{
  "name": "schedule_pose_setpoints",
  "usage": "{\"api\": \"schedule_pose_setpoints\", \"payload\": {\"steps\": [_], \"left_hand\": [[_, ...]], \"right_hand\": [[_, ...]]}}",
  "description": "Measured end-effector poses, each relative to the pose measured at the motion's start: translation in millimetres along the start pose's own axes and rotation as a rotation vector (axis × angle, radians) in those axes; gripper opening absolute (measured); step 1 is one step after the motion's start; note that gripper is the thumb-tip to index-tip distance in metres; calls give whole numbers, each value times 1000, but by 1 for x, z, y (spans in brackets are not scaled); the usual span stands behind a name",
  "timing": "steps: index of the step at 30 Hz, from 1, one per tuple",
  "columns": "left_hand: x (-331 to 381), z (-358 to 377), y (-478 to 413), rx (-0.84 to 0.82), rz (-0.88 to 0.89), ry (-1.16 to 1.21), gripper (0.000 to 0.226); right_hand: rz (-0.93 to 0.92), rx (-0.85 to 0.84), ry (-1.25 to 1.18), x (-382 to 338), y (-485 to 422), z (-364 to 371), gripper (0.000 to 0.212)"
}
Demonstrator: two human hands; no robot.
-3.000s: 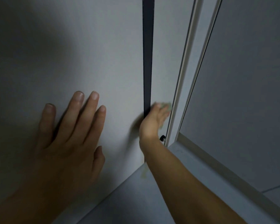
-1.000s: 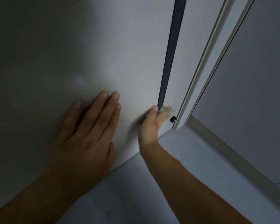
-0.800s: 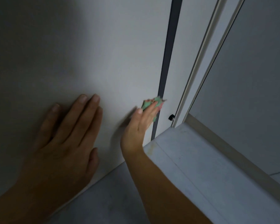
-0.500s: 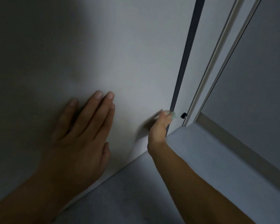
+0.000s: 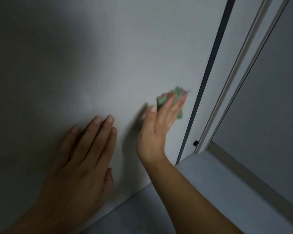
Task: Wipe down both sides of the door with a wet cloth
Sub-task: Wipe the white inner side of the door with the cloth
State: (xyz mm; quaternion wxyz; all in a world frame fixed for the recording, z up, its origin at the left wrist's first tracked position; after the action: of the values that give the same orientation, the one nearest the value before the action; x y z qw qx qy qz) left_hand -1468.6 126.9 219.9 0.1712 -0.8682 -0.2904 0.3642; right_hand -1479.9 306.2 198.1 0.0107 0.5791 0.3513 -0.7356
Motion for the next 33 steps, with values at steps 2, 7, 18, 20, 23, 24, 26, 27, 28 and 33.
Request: {"api": "schedule_pose_setpoints", "payload": {"steps": [2,7,18,20,23,24,26,27,28,33], "left_hand": [[-13,-8,0,19,-30,-25,82],[-24,-15,5,44,-67,-12,81],[15,19,17,-58,36,-27,77],[23,25,17,-62,41,-14,76],[32,35,14,-58,64,-25,80],[36,38,13,-53,67,-31,79],[42,44,11,-42,59,-31,76],[46,48,10,-43,57,-29,76],[51,52,11,-49,64,-20,76],[74,68,10,-117,89,1,81]], "right_hand": [[-201,-64,39,-51,-20,13,65],[-386,-152,129,-54,-26,8,62],[844,71,-164,131,99,-15,61],[736,-8,-179,119,102,-10,78],[622,-72,-309,107,131,-5,74],[674,-55,-312,114,139,-10,69],[969,51,-330,145,133,-18,67],[1094,95,-343,164,126,-24,68],[1163,157,-383,182,118,-31,68],[1301,419,-540,245,71,-69,73]]}}
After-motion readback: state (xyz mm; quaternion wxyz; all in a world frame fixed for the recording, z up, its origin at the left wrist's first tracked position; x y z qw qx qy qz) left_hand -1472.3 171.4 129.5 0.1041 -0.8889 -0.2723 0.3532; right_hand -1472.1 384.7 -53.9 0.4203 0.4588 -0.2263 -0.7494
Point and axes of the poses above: each hand's wrist, its own y-axis away from the middle knuckle, its own z-axis out of the palm, x = y × z, the point moved 1 cm from there along -y, towards the middle knuckle, and after that the axes turned 8 degrees about -y, right-handed, at the moved point
